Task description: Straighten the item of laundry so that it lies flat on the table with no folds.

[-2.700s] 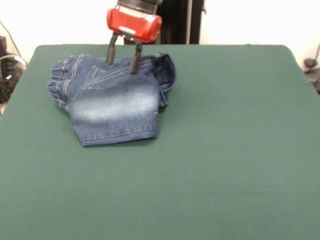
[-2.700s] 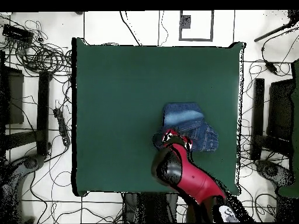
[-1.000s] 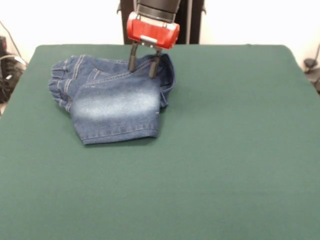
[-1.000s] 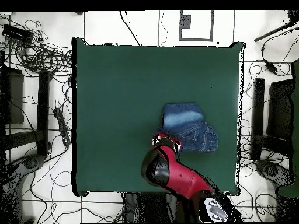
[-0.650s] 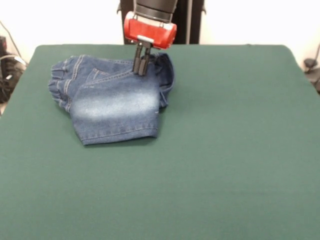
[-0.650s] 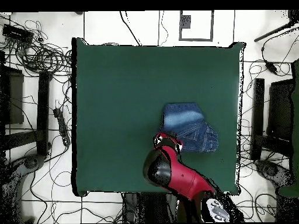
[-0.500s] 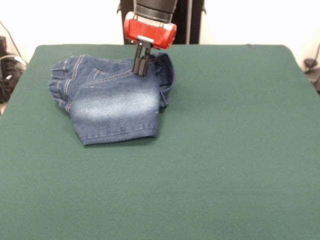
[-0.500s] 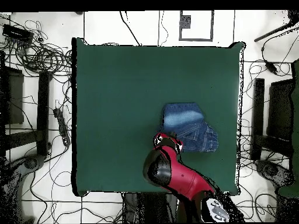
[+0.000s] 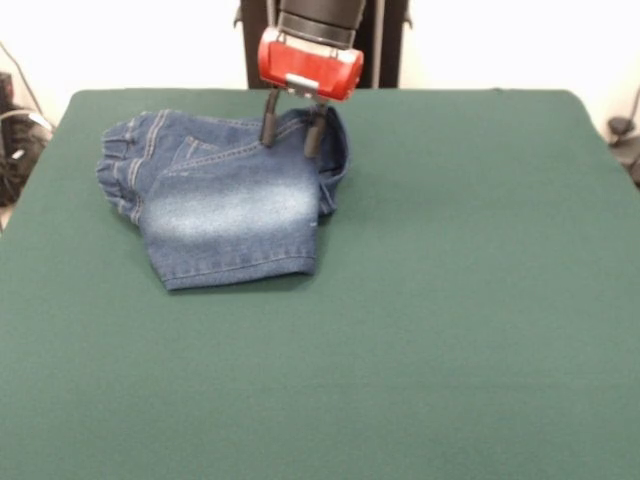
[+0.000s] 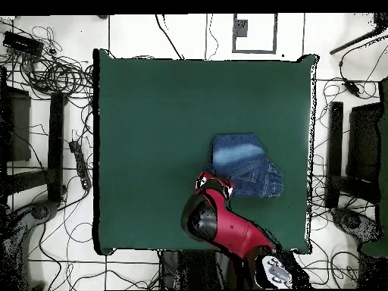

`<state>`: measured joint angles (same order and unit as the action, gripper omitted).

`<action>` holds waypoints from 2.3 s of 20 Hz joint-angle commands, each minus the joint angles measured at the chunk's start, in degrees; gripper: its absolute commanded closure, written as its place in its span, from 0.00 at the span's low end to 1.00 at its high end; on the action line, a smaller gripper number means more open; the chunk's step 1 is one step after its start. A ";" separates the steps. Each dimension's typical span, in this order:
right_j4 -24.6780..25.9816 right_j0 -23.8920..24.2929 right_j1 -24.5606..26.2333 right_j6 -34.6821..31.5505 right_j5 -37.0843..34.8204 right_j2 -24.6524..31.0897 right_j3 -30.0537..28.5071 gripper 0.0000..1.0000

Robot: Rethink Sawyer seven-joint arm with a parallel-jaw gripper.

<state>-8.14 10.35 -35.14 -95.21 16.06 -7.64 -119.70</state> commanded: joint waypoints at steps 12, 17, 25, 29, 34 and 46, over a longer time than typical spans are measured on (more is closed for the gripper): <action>-11.32 -9.13 8.82 -10.99 -7.76 2.66 9.09 0.00; -14.78 -13.27 9.87 -9.43 -11.48 -0.10 11.69 0.00; -19.16 -20.43 12.94 -9.48 -17.12 -4.27 17.47 0.00; -21.13 -24.98 13.94 -10.79 -21.95 -7.23 20.86 0.00; -20.99 -28.53 13.05 -12.14 -28.66 -10.28 23.00 0.00; -3.97 -4.89 -6.68 0.20 -27.07 0.73 4.52 0.00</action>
<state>-16.67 -2.23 -35.66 -95.21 -5.89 -15.33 -108.34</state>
